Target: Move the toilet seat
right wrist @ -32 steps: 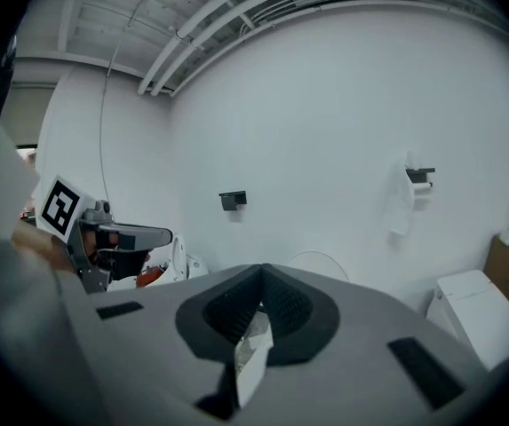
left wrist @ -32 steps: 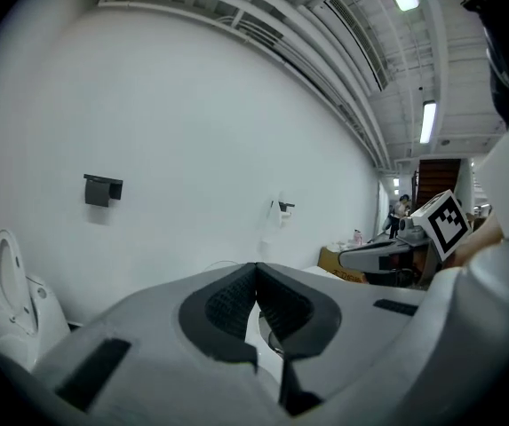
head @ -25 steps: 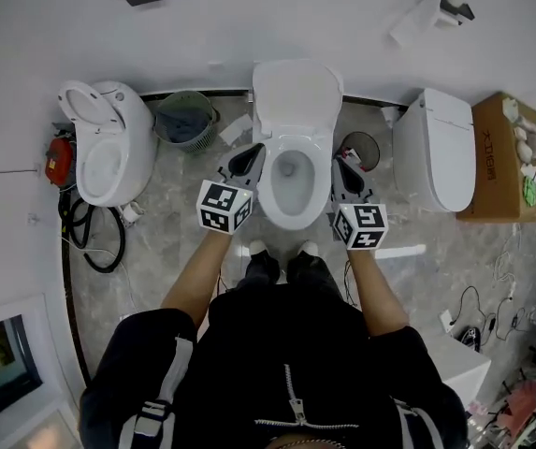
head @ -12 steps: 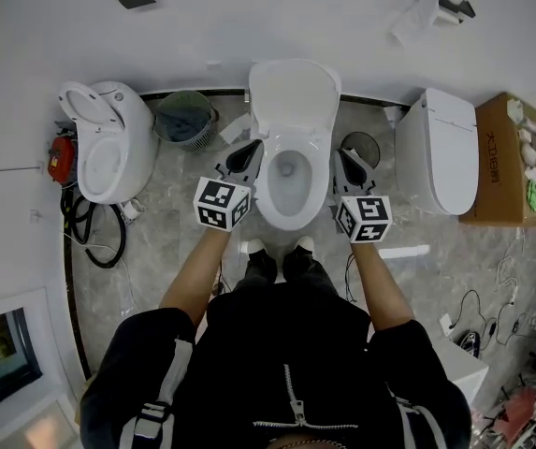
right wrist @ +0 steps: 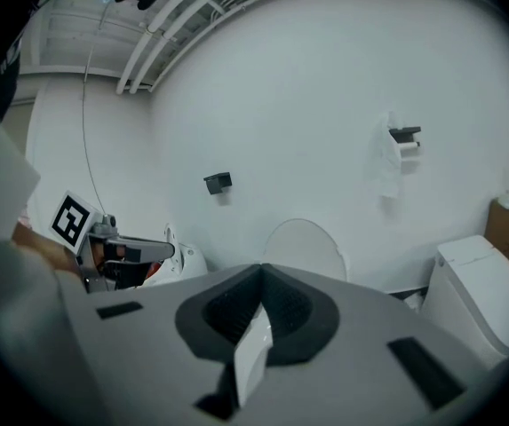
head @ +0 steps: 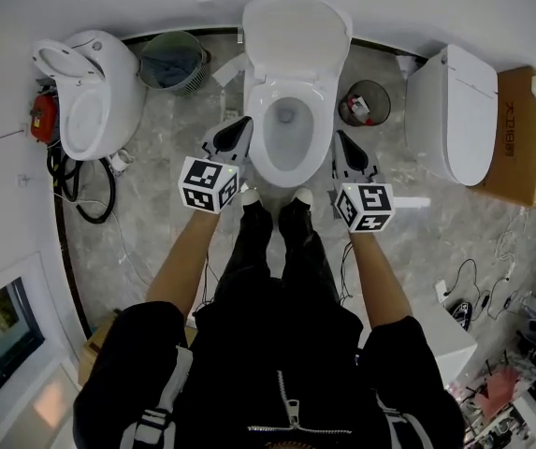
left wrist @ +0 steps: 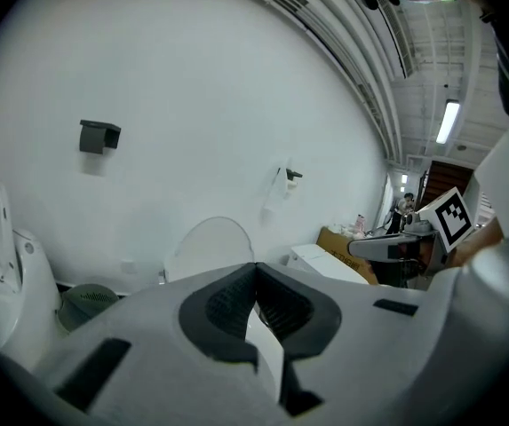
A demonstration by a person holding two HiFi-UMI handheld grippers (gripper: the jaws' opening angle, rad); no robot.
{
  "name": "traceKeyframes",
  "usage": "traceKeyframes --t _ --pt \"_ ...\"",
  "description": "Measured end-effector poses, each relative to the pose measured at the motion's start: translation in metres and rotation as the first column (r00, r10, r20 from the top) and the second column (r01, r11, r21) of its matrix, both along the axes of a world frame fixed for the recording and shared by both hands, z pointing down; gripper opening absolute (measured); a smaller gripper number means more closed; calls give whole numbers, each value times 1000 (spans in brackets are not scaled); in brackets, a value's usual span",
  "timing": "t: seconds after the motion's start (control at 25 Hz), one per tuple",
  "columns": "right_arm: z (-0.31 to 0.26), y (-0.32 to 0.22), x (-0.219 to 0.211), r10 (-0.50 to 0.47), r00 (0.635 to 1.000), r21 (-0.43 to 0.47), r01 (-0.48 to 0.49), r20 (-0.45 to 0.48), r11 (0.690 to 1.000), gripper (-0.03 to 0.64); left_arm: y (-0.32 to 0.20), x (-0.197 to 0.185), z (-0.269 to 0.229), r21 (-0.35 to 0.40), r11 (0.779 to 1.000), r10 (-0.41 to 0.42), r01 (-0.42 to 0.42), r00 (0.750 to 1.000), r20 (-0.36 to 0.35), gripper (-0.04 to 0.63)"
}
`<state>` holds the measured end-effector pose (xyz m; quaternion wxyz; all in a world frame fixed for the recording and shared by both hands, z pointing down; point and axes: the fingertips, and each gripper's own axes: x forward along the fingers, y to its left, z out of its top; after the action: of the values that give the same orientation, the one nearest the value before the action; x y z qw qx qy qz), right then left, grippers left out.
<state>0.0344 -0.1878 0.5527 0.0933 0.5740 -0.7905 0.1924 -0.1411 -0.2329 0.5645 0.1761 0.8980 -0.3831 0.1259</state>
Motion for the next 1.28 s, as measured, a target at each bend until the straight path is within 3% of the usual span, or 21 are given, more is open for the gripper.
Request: traceKeyframes --t 0.24,0.44,0.52,0.68,0.84,1.12,1.28 --pt "47 11 -5 -25 998 -48 27 49 998 3 13 -2 55 -88 996 -25 26 1000 10 6" --pt "91 16 -12 -38 995 -103 47 89 994 87 24 -4 103 -181 983 -28 29 1000 8 8" --pt "108 15 -11 -24 996 -114 34 90 993 148 27 -4 122 -229 973 -37 34 999 -11 132" --pt "150 20 -8 19 994 -181 1 109 983 230 40 -8 169 -360 932 -80 52 995 -62 230" --pt "212 31 -5 97 983 -308 -46 153 950 283 47 -18 225 -481 871 -163 98 982 -94 272" --pt "317 68 -2 187 964 -564 -49 190 824 308 74 -31 334 -712 681 -354 174 929 -112 286" --pt "382 88 2 308 921 -671 -74 237 738 327 95 -37 397 -775 601 -379 194 923 -63 302"
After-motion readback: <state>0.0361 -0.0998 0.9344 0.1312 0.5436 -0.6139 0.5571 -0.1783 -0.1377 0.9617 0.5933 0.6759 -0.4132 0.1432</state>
